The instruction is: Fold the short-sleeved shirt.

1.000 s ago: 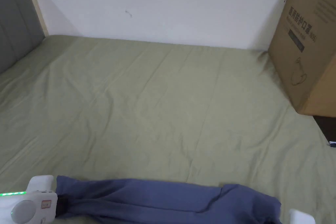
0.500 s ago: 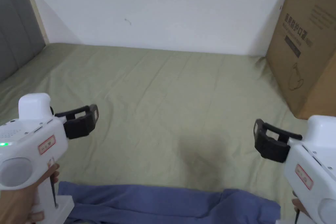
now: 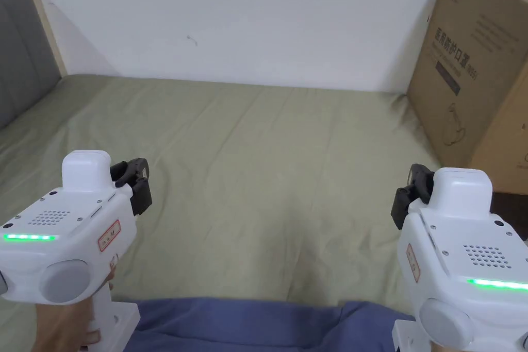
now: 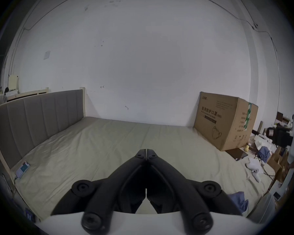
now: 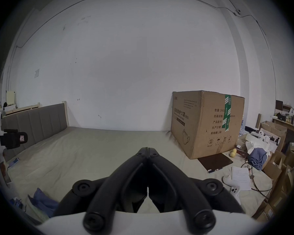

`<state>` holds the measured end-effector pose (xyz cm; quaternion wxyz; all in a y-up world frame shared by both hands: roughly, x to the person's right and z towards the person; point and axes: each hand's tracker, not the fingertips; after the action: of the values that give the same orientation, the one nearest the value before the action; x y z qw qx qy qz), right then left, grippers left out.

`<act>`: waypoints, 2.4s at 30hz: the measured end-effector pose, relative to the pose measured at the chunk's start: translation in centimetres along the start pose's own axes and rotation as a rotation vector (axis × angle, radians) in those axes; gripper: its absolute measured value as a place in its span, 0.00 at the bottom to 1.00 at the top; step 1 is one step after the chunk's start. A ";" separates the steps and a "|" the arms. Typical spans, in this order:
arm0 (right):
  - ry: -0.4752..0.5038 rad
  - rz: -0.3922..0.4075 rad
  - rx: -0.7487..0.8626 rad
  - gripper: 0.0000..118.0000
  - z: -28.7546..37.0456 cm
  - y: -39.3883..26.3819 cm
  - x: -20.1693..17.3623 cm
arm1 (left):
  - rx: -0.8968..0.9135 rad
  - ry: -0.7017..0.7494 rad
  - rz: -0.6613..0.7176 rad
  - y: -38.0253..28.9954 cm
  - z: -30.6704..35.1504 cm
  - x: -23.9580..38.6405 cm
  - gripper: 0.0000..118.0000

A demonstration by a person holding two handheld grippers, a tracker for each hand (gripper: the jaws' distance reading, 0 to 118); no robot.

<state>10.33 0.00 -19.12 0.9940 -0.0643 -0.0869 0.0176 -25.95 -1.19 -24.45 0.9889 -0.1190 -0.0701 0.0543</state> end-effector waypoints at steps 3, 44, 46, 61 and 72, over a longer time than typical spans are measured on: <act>0.012 -0.008 -0.011 0.00 -0.3 -0.2 0.0 | -0.108 -0.010 0.016 -0.3 -0.4 -2.0 0.00; 0.039 -0.038 -0.284 0.00 -3.4 -6.7 0.6 | -0.737 -0.036 0.160 -12.6 -4.0 -15.2 0.09; 0.043 -0.042 -0.279 0.00 -3.6 -6.5 0.6 | -0.705 -0.039 0.154 -10.5 -3.2 -15.5 0.09; 0.068 -0.075 -0.244 0.00 -2.5 -5.3 2.3 | -0.738 0.179 0.061 -6.5 -1.8 -15.3 0.09; 0.074 -0.076 -0.221 0.00 -1.3 -4.7 3.3 | -0.871 -0.155 0.096 -9.1 -6.4 -1.4 0.09</act>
<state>13.88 -4.67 -19.19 0.9833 -0.1706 -0.0540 -0.0321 -25.51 -11.57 -28.61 0.8347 -0.5233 -0.1548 0.0744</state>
